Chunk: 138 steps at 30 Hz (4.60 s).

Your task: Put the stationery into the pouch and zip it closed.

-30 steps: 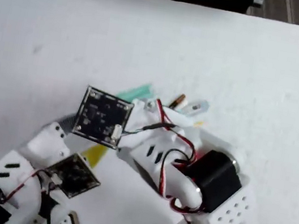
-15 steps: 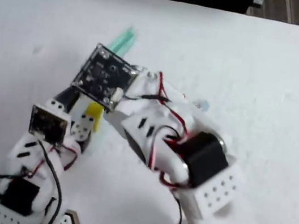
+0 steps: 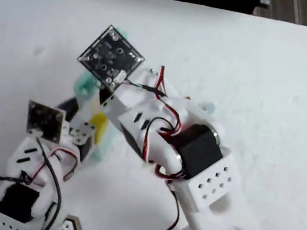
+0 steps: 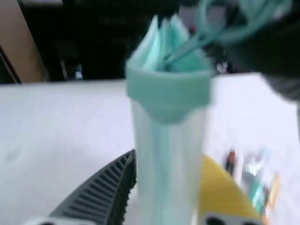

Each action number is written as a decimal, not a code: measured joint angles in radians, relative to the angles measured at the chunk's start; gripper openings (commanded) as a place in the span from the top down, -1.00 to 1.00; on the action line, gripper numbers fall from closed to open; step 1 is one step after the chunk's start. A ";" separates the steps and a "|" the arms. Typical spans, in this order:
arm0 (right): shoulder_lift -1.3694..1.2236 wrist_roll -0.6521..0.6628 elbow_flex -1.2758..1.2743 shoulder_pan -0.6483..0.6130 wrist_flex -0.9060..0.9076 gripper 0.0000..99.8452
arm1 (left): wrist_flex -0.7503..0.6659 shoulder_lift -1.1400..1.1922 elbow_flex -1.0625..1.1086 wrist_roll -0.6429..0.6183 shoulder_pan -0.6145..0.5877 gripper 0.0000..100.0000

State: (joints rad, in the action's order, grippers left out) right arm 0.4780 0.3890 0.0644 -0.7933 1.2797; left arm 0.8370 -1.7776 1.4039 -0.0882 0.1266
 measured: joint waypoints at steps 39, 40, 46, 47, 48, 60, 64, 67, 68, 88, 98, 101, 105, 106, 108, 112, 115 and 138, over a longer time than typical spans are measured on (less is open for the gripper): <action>-0.112 0.002 -0.005 0.193 -0.178 0.97 | 0.086 -0.009 -0.025 0.084 0.133 0.96; -0.112 0.002 -0.005 0.201 -0.183 0.97 | 0.086 -0.009 -0.025 0.084 0.133 0.96; -0.126 0.003 -0.014 0.259 -0.245 0.97 | 0.086 -0.009 -0.025 0.084 0.133 0.96; -0.126 0.003 -0.015 0.262 -0.247 0.97 | 0.086 -0.009 -0.025 0.084 0.133 0.96; -0.126 0.003 -0.015 0.264 -0.247 0.97 | 0.086 -0.009 -0.025 0.084 0.133 0.96; -0.203 0.003 -0.017 0.330 -0.308 0.97 | 0.086 -0.009 -0.026 0.084 0.133 0.96; -0.244 0.003 0.002 0.374 -0.316 0.97 | 0.086 -0.009 -0.025 0.086 0.133 0.96; -0.265 0.003 0.026 0.387 -0.316 0.97 | 0.086 -0.009 -0.025 0.086 0.133 0.96; -0.269 0.003 0.029 0.387 -0.316 0.97 | 0.086 -0.009 -0.025 0.086 0.133 0.96; -0.209 0.002 0.083 0.414 -0.068 0.33 | 0.087 -0.009 -0.025 0.086 0.114 0.95; -0.028 0.207 0.087 0.416 0.308 0.42 | 0.089 -0.009 -0.025 0.086 0.109 0.95; -0.011 0.272 0.087 0.416 0.393 0.26 | 0.092 -0.009 -0.025 0.087 0.109 0.95; -0.005 0.288 0.087 0.416 0.408 0.25 | 0.094 -0.009 -0.025 0.087 0.109 0.95; -0.003 0.288 0.087 0.416 0.408 0.25 | 0.094 -0.009 -0.025 0.087 0.109 0.95; -0.003 0.290 0.087 0.416 0.410 0.25 | 0.094 -0.009 -0.025 0.087 0.109 0.95; -0.003 0.292 0.072 0.416 0.411 0.24 | 0.091 -0.009 -0.017 0.087 0.109 0.95; -0.003 0.298 -0.020 0.371 0.411 0.24 | 0.078 -0.011 -0.005 0.089 0.109 0.95; 0.026 -0.189 -0.279 0.273 -0.020 0.11 | 0.069 -0.011 0.002 0.089 0.103 0.95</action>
State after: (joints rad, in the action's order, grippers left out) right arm 0.5040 0.2002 -0.2148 -0.5201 1.2597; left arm 0.9060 -1.7883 1.4055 0.0008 0.2294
